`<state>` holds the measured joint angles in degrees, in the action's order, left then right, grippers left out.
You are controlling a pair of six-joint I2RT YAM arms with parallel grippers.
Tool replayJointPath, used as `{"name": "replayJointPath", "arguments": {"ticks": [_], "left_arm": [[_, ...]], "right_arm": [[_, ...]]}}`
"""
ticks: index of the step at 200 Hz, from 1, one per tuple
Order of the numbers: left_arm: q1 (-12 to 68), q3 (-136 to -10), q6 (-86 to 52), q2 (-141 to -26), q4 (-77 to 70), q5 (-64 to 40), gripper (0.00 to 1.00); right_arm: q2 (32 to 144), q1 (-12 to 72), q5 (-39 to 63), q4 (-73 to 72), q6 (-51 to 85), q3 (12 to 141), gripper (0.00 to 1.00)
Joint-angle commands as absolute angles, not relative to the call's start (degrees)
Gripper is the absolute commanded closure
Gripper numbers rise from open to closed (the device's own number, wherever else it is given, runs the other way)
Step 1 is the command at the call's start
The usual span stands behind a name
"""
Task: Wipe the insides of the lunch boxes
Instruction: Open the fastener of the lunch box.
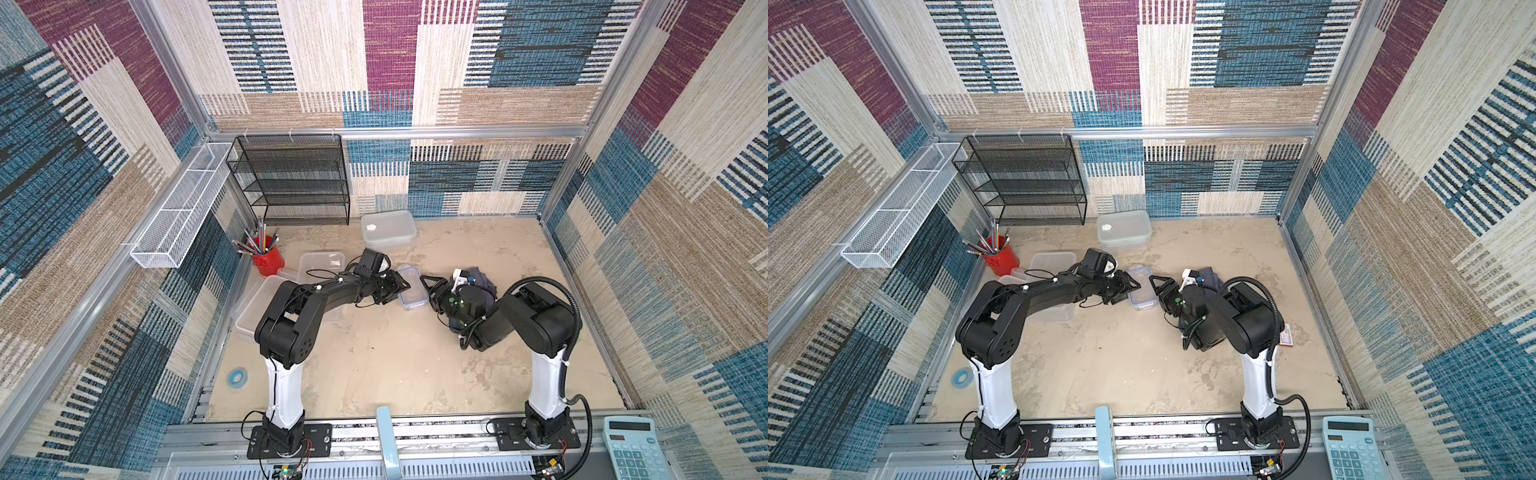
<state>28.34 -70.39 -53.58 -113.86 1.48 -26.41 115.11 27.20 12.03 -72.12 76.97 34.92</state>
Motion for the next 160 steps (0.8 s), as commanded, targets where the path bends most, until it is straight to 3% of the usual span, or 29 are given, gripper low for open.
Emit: {"name": "replayJointPath", "arguments": {"ticks": [1,59,86,160], "left_arm": [[28.62,-69.86,-52.21,-114.39,8.31,-25.58,0.47],[28.65,-69.8,-52.22,-114.57,8.26,-25.49,0.47],[28.64,-69.7,-52.24,-114.46,8.26,-25.44,0.47],[28.56,-70.5,-51.19,-114.52,9.86,-24.58,0.47]], "right_arm": [[115.56,27.54,18.96,-86.92,80.14,36.21,0.4],[115.6,27.51,19.94,-87.98,80.76,35.61,0.79],[115.58,27.56,19.97,-87.88,80.68,35.62,0.88],[113.6,27.51,19.25,-82.21,77.52,35.11,0.88]]}}
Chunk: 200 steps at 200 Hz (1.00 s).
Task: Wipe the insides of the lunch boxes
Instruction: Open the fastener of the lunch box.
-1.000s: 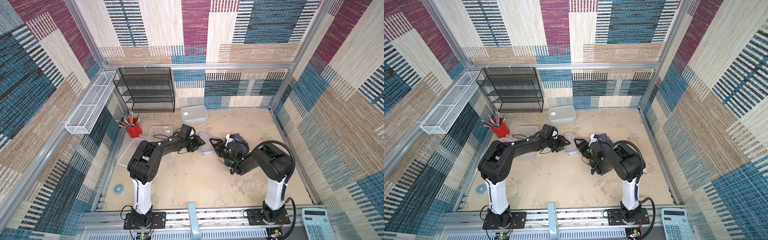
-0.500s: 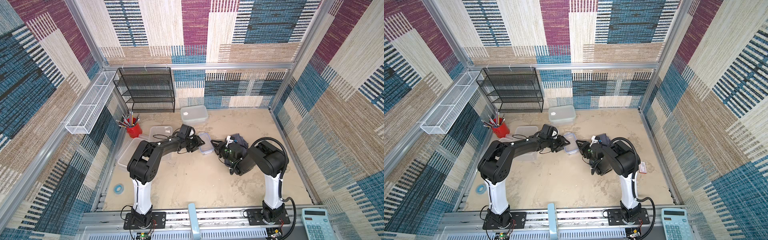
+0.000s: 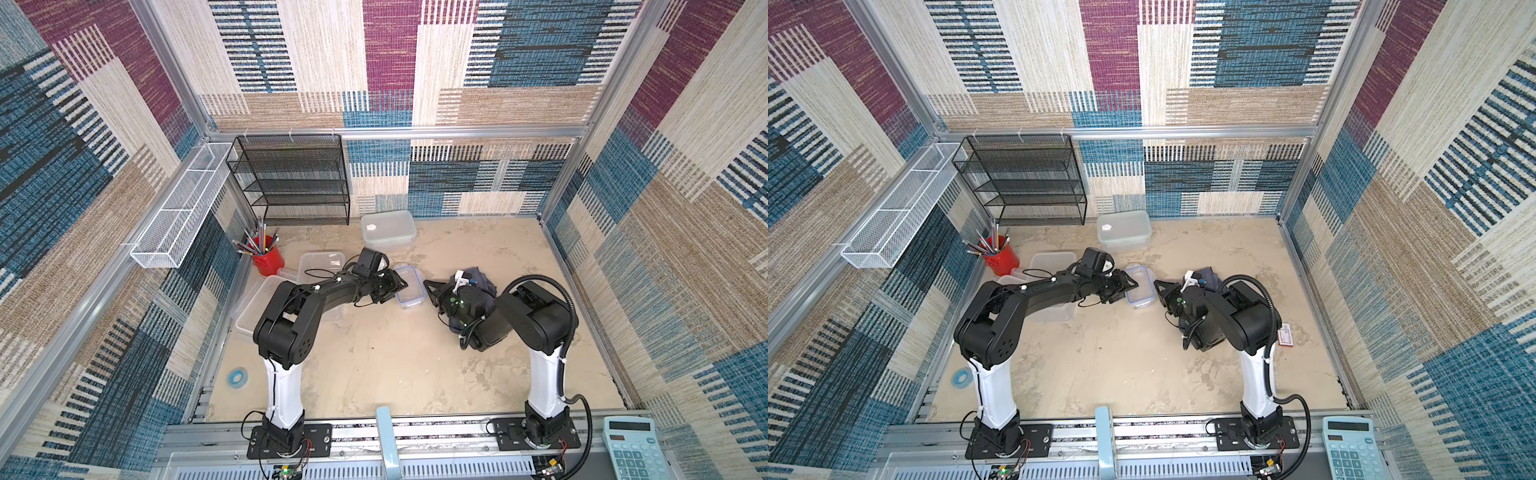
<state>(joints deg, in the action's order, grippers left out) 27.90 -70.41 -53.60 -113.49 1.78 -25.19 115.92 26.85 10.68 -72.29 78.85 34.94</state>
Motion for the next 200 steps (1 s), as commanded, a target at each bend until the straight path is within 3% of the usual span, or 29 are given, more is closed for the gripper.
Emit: {"name": "replayJointPath", "arguments": {"ticks": [1,33,78,98,111,143,200], "left_arm": [[28.56,-70.54,-51.17,-114.52,9.89,-24.55,0.47],[28.13,-71.73,-49.45,-114.69,12.17,-23.61,0.47],[26.81,-74.99,-46.24,-116.13,15.65,-23.99,0.47],[26.13,-77.13,-43.82,-116.55,18.2,-23.75,0.42],[25.77,-78.27,-42.44,-116.3,19.75,-23.05,0.35],[25.05,-80.39,-39.94,-114.64,21.62,-21.83,0.11],[25.04,-83.41,-35.97,-111.36,24.78,-18.54,0.09]], "right_arm": [[113.49,27.51,19.21,-81.93,77.34,35.09,0.88],[109.46,27.7,17.87,-71.35,71.85,35.66,0.71],[105.2,27.69,16.25,-57.34,66.4,36.94,0.18],[102.96,27.69,15.18,-52.2,64.36,36.85,0.04],[101.07,27.69,14.23,-49.0,62.89,36.8,0.0],[95.8,27.69,11.37,-39.68,58.03,37.74,0.01],[86.76,27.7,4.91,-24.74,50.45,40.0,0.01]]}}
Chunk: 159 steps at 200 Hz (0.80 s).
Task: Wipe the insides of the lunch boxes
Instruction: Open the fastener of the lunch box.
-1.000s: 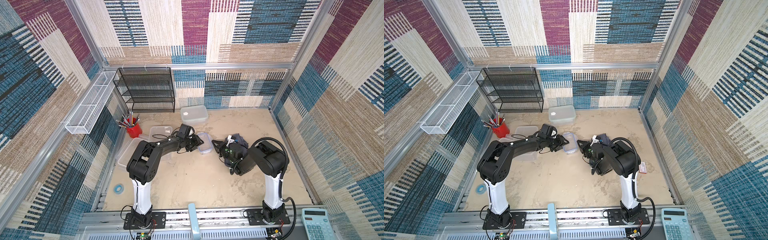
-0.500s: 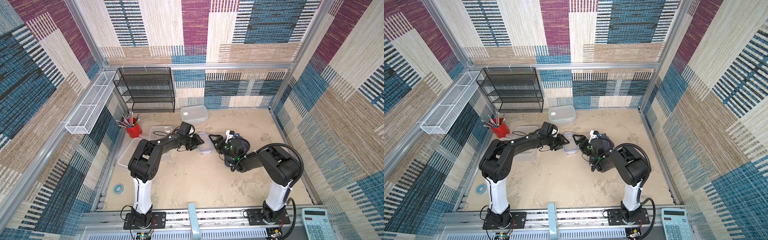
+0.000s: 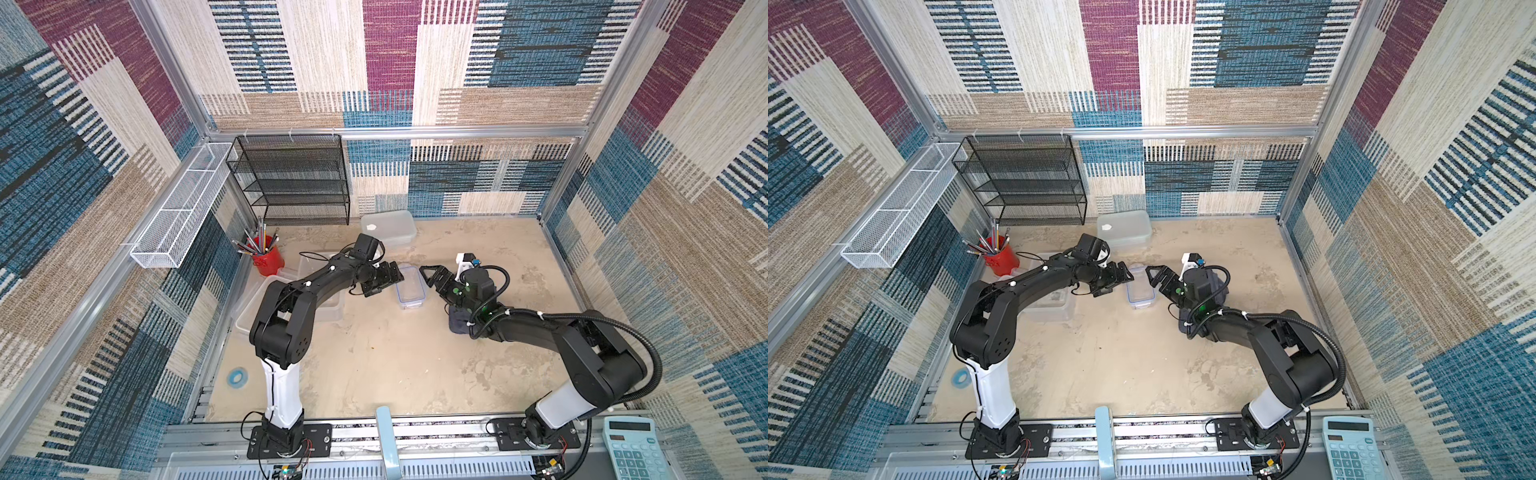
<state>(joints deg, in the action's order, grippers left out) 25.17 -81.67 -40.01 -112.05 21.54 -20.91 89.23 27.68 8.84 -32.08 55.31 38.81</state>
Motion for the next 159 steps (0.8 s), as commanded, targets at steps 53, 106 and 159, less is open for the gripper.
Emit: {"name": "replayJointPath", "arguments": {"ticks": [53,106,159], "left_arm": [[24.98,-76.49,-39.91,-105.02,16.88,-17.89,0.07],[25.05,-72.99,-45.85,-100.53,15.1,-18.01,0.01],[25.05,-63.72,-60.22,-100.73,2.14,-20.8,0.04]], "right_arm": [[87.06,27.69,5.79,-9.08,36.94,52.26,0.12],[96.13,27.69,12.12,2.88,24.49,66.93,0.8],[107.36,27.69,17.48,7.66,19.45,74.64,1.0]]}}
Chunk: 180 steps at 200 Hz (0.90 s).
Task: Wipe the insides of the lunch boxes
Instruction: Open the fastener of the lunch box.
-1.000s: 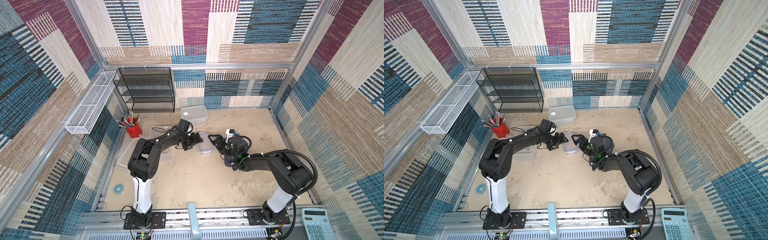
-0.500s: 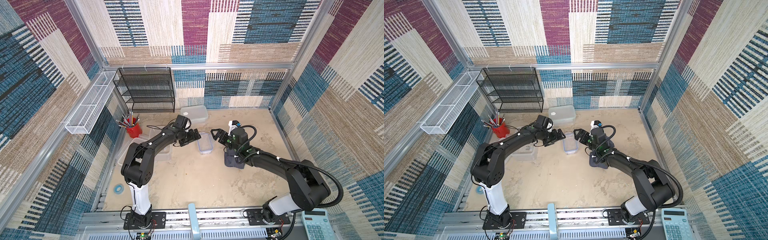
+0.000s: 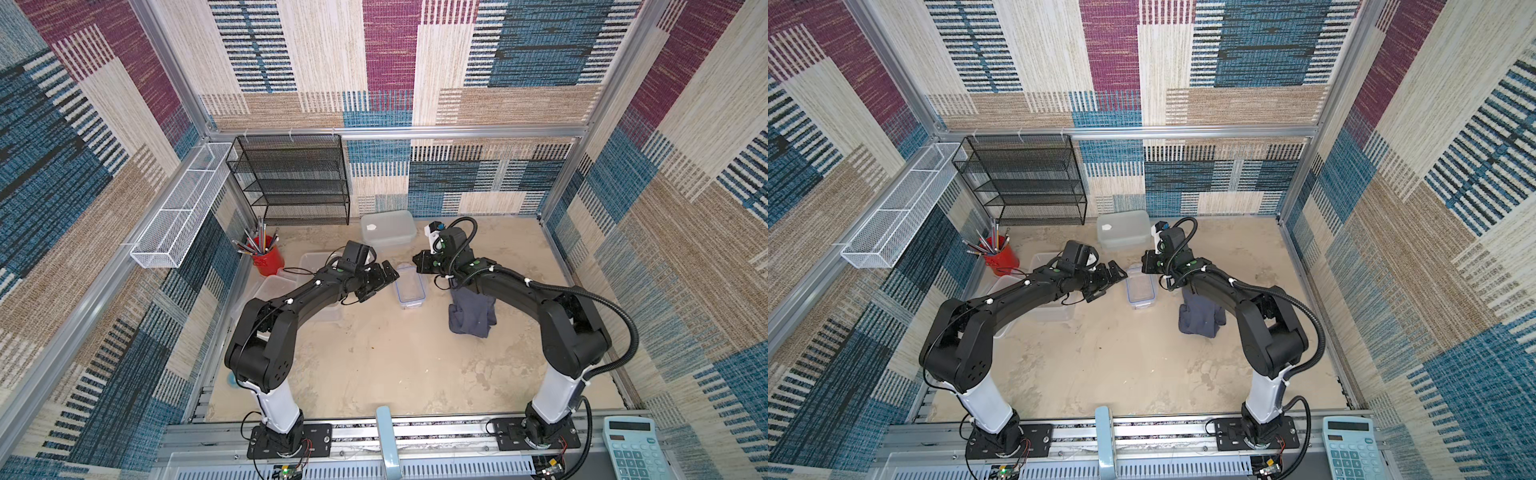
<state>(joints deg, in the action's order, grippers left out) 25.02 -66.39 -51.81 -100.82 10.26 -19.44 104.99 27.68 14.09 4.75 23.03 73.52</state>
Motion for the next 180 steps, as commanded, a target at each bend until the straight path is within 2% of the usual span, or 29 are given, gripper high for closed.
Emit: {"name": "replayJointPath", "arguments": {"ticks": [1,31,57,106,130,180], "left_arm": [[25.05,-63.63,-60.35,-100.77,2.08,-20.77,0.04],[25.03,-61.61,-63.54,-101.95,-1.64,-21.83,0.13],[25.04,-59.56,-68.27,-104.44,-9.37,-24.76,0.27],[25.14,-55.74,-75.97,-108.52,-22.87,-27.55,0.32],[25.3,-53.55,-80.19,-109.91,-32.44,-27.57,0.4],[26.15,-53.73,-82.44,-112.08,-39.1,-27.99,0.48]], "right_arm": [[107.47,27.64,17.48,7.61,19.48,74.63,1.0],[109.84,27.69,18.65,5.96,19.34,72.93,1.0],[111.98,27.77,18.89,5.1,19.84,71.27,1.0],[112.41,28.9,18.99,2.34,22.71,67.1,1.0],[112.67,29.62,18.02,2.29,24.12,65.95,1.0],[113.12,29.71,16.03,2.6,27.19,63.2,1.0]]}}
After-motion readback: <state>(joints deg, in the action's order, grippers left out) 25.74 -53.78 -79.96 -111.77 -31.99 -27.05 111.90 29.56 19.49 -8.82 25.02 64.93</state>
